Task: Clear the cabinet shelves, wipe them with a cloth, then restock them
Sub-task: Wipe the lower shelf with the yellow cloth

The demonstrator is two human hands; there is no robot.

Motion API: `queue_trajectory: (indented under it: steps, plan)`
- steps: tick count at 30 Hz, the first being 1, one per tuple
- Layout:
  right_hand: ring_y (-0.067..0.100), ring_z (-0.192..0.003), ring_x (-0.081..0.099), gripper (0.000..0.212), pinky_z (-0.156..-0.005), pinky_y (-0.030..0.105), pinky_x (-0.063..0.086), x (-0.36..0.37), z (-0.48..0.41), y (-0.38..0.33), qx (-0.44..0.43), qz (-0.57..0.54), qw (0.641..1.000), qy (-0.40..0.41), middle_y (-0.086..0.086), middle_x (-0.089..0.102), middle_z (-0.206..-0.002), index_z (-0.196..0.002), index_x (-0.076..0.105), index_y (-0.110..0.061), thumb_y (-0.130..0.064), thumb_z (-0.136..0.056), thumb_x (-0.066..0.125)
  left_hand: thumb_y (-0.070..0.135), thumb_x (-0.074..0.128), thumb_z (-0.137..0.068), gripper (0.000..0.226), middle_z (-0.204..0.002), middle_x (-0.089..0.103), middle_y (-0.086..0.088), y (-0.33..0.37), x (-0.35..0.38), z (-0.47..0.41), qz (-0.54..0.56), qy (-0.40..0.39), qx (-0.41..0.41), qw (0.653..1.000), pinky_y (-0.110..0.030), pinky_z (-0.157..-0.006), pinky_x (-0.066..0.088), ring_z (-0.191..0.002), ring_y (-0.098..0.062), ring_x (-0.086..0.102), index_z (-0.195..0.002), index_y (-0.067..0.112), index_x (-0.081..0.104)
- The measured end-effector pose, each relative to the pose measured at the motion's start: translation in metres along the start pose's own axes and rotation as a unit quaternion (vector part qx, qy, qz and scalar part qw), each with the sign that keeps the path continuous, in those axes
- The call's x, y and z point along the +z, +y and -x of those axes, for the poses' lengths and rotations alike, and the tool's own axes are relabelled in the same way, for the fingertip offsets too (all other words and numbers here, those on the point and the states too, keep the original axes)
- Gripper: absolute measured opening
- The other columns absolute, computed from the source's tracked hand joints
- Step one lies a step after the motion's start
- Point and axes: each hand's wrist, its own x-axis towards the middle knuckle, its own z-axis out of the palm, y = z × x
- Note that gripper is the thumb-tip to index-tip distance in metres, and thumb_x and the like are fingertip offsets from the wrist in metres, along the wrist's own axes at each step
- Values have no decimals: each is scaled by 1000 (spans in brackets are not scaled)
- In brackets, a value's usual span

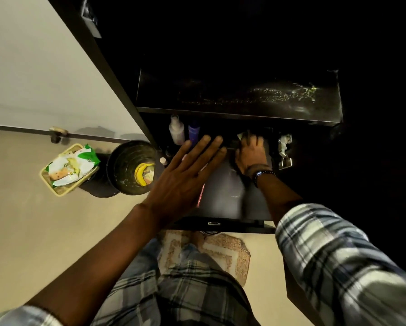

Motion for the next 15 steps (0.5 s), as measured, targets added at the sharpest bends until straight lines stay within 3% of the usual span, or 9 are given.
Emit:
queue_trajectory:
  steps: [1, 3, 5, 8, 11, 15]
  plan:
    - [40, -122, 41, 72, -105, 45, 28, -2, -9, -6, 1, 9, 1000, -13, 23, 44, -137, -135, 43, -2, -40, -81, 17, 13, 29, -87, 66, -158, 5, -8, 1, 4, 4, 3, -8, -3, 1000, -45, -119, 11, -146, -26, 2, -149, 11, 10]
    - [39, -119, 44, 59, -101, 42, 33, -2, -13, -20, -20, -1, 1000, -10, 20, 46, -137, -134, 46, -4, -34, -86, 32, 17, 31, -86, 66, -158, 7, -9, 2, 9, 9, 7, -22, -8, 1000, -44, -119, 10, -146, -26, 4, -149, 11, 14]
    - [36, -123, 45, 53, -106, 40, 35, 1, -1, -32, -85, -49, 995, 23, 16, 47, -140, -137, 44, -7, -21, -86, 48, 16, 40, -87, 68, -158, 8, -9, 2, 15, 12, 13, -34, -10, 999, -44, -119, 9, -146, -27, 3, -149, 10, 14]
    - [31, -125, 50, 50, -112, 34, 33, 10, 37, -32, -119, -101, 985, 74, 14, 54, -134, -133, 51, -8, -14, -84, 53, 13, 52, -85, 76, -158, 5, -9, 3, 19, 13, 32, -43, -24, 998, -45, -119, 9, -147, -26, 1, -149, 12, 11]
    - [33, -133, 42, 55, -117, 41, 29, 15, 63, -10, -76, -52, 994, 66, 20, 46, -142, -138, 44, -2, -18, -86, 40, 8, 55, -82, 81, -158, 5, -9, 5, 16, 12, 45, -27, -41, 998, -44, -119, 10, -147, -26, 1, -150, 12, 10]
    - [33, -143, 23, 56, -120, 39, 18, 2, 34, 5, -5, -81, 995, 52, 22, 25, -154, -146, 26, 2, -9, -93, 42, 6, 58, -81, 82, -157, 7, -10, 4, 4, 7, 33, 23, -48, 998, -44, -119, 10, -146, -26, 4, -149, 11, 12]
